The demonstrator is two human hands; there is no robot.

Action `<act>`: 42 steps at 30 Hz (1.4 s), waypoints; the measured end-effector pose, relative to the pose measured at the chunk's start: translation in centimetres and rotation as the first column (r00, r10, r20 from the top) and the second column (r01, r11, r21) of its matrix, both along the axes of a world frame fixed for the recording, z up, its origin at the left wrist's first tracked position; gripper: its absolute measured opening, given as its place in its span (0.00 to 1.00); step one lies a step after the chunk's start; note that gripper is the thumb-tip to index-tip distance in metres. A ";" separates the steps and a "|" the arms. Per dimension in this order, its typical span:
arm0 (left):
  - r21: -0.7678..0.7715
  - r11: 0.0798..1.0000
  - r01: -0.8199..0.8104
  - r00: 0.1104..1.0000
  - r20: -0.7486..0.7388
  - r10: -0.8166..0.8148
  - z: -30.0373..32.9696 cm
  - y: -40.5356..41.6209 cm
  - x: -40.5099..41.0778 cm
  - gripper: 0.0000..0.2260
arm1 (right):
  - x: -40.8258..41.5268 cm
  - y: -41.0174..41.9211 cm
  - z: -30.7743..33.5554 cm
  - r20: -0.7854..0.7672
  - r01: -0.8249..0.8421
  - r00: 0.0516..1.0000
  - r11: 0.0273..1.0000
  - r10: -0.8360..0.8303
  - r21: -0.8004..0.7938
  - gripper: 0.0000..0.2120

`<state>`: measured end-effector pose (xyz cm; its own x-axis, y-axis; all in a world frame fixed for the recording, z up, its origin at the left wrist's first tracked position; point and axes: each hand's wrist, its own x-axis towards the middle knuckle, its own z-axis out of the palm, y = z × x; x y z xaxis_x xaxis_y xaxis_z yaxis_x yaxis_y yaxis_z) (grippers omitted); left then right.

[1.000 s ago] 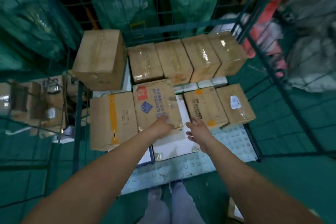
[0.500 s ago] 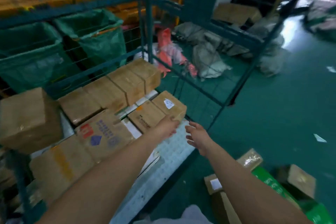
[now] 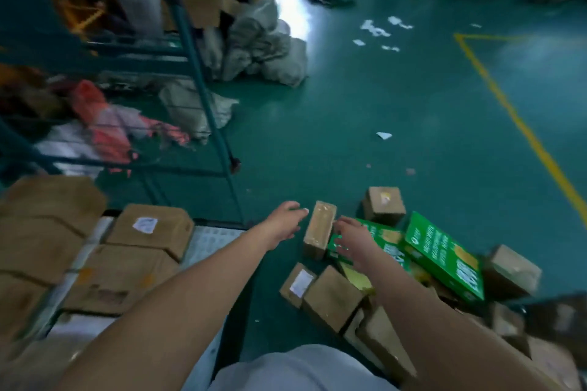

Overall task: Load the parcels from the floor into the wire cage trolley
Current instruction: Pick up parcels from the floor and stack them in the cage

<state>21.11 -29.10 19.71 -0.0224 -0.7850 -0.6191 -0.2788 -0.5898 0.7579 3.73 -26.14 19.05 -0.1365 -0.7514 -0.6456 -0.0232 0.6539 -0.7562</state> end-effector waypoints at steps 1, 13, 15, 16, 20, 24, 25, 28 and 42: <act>-0.005 0.999 0.036 0.999 0.003 -0.036 0.1 -0.8 -1.8 0.21 | -2.0 -0.1 -0.5 0.004 0.043 0.999 0.999 -0.043 0.005 0.13; 0.022 0.918 0.395 0.914 0.095 -0.395 -1.0 -8.1 -15.5 0.22 | -15.8 1.6 -2.8 0.078 0.460 0.882 0.886 -0.464 0.061 0.19; 0.031 0.885 0.464 0.879 0.106 -0.465 -1.3 -9.3 -17.6 0.21 | -17.1 1.8 -3.2 0.093 0.533 0.838 0.843 -0.538 0.072 0.18; 0.038 0.861 0.507 0.854 0.113 -0.508 -1.6 -10.0 -18.7 0.21 | -17.6 1.8 -3.1 0.102 0.579 0.805 0.811 -0.585 0.080 0.17; 0.033 0.766 0.642 0.759 0.107 -0.642 -2.4 -12.6 -21.9 0.21 | -18.5 1.3 -3.3 0.076 0.706 0.695 0.698 -0.715 0.120 0.14; 0.045 0.652 0.757 0.648 0.084 -0.757 -3.1 -15.1 -24.1 0.21 | -17.9 0.8 -3.1 0.053 0.811 0.564 0.565 -0.824 0.154 0.15; 0.053 0.619 0.783 0.614 0.084 -0.784 -3.2 -15.5 -24.4 0.21 | -17.3 0.9 -2.6 0.045 0.834 0.529 0.529 -0.848 0.159 0.14; 0.072 0.500 0.863 0.497 0.053 -0.866 -3.4 -16.8 -26.1 0.22 | -15.7 1.0 -1.5 0.025 0.901 0.404 0.403 -0.914 0.159 0.14; 0.115 -0.032 0.993 -0.041 0.078 -0.996 -4.1 -13.4 -29.2 0.20 | -6.5 7.3 -2.3 -0.085 0.976 -0.099 -0.114 -0.991 0.187 0.11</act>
<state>-8.12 -42.48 15.64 -0.7093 -0.0035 -0.7049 -0.6589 0.3589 0.6611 -2.81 -18.82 16.78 -0.5936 0.2623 -0.7608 0.7880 -0.0025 -0.6157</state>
